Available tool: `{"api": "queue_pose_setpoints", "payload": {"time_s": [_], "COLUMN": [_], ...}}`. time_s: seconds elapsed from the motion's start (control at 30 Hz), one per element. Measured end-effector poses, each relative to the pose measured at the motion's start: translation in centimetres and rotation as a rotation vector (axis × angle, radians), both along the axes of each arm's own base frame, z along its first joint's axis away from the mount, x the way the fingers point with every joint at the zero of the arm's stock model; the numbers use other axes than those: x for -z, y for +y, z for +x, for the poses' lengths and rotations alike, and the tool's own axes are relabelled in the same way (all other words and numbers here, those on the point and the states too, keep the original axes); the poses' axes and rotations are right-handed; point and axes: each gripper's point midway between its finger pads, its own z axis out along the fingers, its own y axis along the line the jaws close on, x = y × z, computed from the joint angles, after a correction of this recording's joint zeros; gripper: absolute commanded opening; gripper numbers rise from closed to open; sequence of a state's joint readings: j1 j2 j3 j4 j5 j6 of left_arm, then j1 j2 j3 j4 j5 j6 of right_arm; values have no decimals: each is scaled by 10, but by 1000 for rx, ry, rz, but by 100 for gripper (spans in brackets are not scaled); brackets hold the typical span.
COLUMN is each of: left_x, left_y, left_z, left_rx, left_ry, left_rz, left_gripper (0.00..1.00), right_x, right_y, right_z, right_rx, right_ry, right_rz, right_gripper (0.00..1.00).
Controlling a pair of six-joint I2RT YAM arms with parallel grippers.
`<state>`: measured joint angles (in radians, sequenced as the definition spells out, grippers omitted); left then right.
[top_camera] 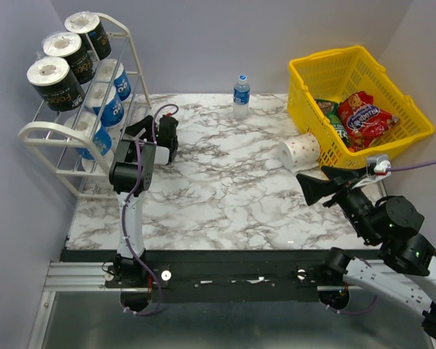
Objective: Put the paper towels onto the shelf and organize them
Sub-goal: Pick up the paper towel from the shelf.
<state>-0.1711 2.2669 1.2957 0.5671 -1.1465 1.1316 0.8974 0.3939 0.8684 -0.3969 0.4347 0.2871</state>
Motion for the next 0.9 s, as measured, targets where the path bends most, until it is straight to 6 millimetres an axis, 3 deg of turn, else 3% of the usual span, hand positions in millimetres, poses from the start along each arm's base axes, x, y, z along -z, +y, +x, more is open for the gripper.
{"api": "queue_pose_setpoints", "payload": {"time_s": [0.13,0.53,0.73,0.9], "left_x": [-4,-7,-13,-13], "left_y": [2,16,23,23], "left_z": [4,5,10,11], "left_rx": [-4,-29,-46,-45], "left_ry": [-24,-21,-43,-39], "left_rz": [36,101,114,155], "left_gripper": [86,85,74,59], "right_x": [-2,3,7,8], "right_y": [-3,-6,-7,-9], "right_z": [-1,1,3,4], "right_rx": [8,29,39,49], "right_ry": [-6,-6,-3,-4], "right_rz": [8,-4,-16,-19], "right_gripper": [98,98,99,99]}}
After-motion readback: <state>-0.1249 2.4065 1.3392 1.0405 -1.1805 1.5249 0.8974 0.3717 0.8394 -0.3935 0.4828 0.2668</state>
